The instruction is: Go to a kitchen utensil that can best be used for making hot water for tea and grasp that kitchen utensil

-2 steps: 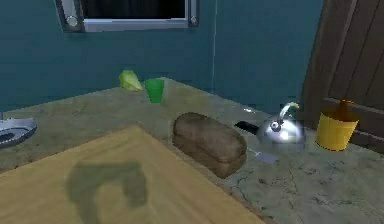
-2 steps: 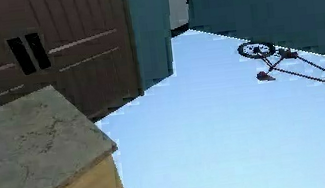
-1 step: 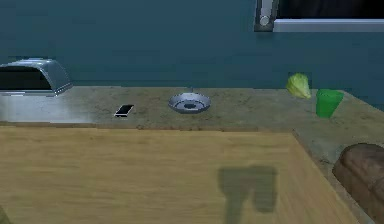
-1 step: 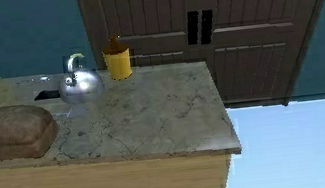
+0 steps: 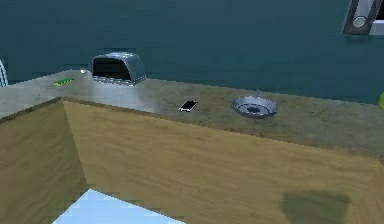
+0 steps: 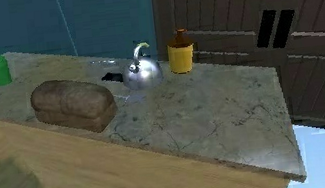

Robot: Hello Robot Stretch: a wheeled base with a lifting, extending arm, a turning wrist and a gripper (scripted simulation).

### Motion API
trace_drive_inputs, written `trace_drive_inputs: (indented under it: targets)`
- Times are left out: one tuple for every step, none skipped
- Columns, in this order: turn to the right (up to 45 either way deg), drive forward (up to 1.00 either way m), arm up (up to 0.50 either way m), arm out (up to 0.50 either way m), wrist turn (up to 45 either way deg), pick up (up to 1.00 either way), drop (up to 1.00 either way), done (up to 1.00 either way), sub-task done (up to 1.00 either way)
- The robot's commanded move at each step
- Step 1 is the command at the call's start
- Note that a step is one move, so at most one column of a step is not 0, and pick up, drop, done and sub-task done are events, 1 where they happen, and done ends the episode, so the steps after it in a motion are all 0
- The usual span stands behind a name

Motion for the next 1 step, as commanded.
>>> trace_drive_inputs:
  targets:
    - [0.0, 0.00, 0.50, 0.00, 0.0, 0.00, 0.00, 0.00, 0.00]
